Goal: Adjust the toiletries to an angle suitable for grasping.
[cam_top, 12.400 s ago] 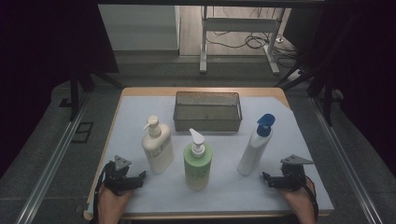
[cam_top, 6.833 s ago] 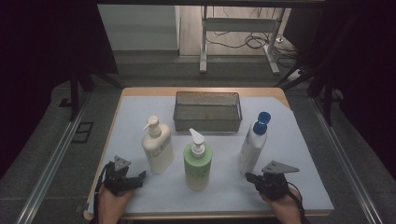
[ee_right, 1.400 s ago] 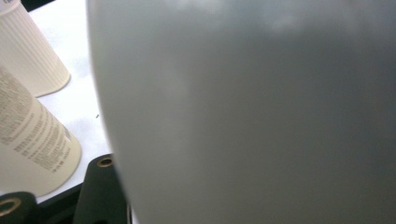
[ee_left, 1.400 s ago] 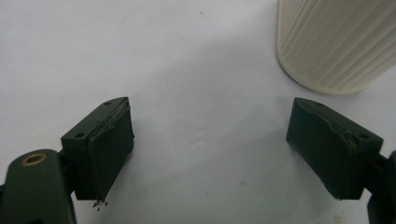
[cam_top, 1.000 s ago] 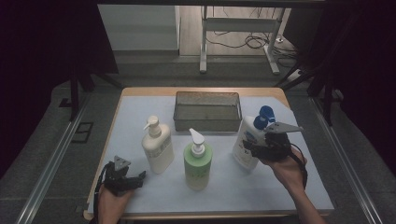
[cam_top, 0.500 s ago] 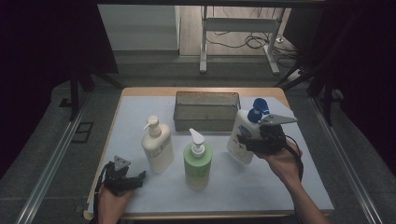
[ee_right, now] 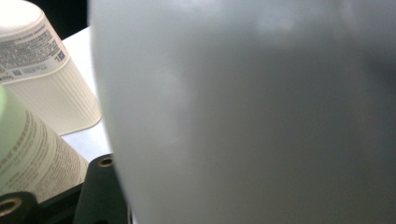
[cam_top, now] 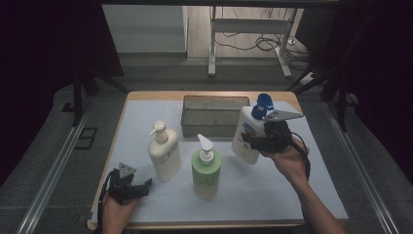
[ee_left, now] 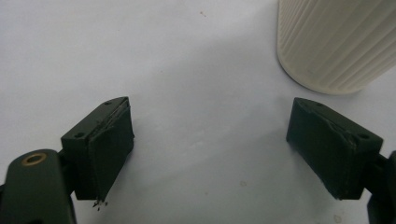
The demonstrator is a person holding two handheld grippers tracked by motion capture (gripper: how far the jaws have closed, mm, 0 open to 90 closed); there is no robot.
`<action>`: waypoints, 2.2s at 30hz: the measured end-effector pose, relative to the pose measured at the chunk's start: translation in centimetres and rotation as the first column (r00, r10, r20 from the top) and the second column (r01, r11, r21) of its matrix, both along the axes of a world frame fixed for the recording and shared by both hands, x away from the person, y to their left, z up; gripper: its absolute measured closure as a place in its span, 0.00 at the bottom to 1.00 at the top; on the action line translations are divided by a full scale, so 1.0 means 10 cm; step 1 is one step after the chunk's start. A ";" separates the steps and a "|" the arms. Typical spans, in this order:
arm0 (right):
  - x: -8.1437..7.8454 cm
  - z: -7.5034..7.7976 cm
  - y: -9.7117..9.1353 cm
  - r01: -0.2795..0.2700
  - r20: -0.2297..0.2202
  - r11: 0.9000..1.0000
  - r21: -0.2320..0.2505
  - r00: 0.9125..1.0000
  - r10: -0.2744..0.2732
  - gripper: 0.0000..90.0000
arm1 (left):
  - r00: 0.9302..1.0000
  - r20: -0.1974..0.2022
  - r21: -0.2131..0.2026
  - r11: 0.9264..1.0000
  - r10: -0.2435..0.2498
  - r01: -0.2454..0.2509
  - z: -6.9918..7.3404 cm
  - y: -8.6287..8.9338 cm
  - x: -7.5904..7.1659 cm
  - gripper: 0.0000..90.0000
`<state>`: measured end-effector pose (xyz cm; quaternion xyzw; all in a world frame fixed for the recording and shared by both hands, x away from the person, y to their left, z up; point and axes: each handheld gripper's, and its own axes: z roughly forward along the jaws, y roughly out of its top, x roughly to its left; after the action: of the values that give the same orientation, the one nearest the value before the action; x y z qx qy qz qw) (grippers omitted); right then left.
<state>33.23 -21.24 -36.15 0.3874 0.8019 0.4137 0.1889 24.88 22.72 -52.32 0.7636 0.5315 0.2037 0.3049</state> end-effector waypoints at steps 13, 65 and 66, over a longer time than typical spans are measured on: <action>0.14 0.12 0.13 -0.008 0.001 1.000 0.008 1.000 0.008 0.45 | 1.000 0.000 0.000 1.000 0.000 0.000 0.00 0.00 0.00 0.16; 0.85 0.38 0.92 -0.005 0.005 1.000 0.003 1.000 0.005 0.45 | 1.000 0.001 -0.006 1.000 0.001 -0.001 0.00 0.00 0.00 0.16; 0.87 0.38 0.92 -0.003 0.006 1.000 0.004 1.000 0.003 0.45 | 1.000 0.002 -0.006 1.000 0.001 -0.001 0.00 0.00 0.00 0.16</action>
<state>41.95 -11.99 -32.33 0.3854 0.8011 0.4168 0.1897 24.93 22.73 -52.35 0.7624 0.5321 0.2029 0.3074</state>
